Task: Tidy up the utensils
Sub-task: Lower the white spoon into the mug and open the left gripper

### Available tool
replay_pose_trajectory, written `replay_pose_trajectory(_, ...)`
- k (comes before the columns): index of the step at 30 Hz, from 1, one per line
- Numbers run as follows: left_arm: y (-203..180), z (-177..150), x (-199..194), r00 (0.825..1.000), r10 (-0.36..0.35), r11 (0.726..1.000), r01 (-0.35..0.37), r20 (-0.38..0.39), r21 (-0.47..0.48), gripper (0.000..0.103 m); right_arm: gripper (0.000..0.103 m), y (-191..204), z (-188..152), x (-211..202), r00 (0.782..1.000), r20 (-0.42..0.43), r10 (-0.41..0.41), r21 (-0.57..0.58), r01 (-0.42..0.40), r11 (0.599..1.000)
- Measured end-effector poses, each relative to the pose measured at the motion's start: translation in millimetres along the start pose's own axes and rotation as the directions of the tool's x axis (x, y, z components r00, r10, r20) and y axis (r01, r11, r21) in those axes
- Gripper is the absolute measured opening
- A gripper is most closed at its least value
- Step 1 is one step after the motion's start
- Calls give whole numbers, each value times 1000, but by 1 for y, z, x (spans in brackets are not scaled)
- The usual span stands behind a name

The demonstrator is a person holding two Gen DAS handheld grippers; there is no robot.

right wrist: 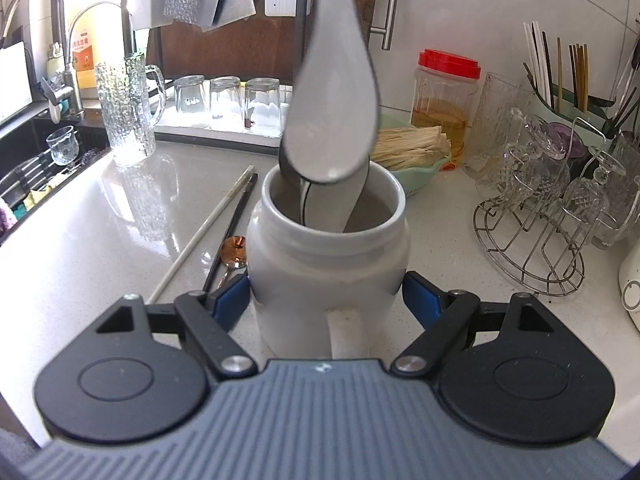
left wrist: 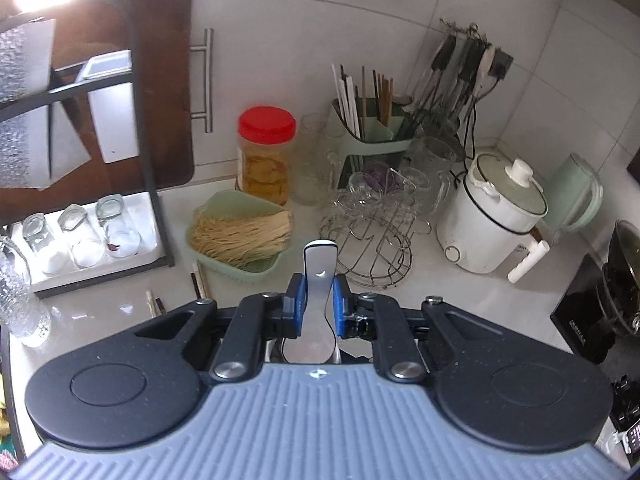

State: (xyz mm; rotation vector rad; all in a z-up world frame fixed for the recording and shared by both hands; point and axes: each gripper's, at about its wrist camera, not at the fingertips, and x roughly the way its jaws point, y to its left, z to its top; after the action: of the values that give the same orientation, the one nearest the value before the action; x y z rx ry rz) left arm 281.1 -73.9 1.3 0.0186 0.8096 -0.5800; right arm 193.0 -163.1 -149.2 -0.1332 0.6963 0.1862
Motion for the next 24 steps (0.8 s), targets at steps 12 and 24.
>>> replay_pose_trajectory(12,-4,-1,35,995,14,1000,-13,-102,14,17,85,-2,-1,0,1000,7,15,-6,-15,1000)
replay_pose_trajectory(24,-11,-12,59,956,-17,1000,23,-293,19,9,85,1,-1,1,1000,11,8,-12,-8,1000)
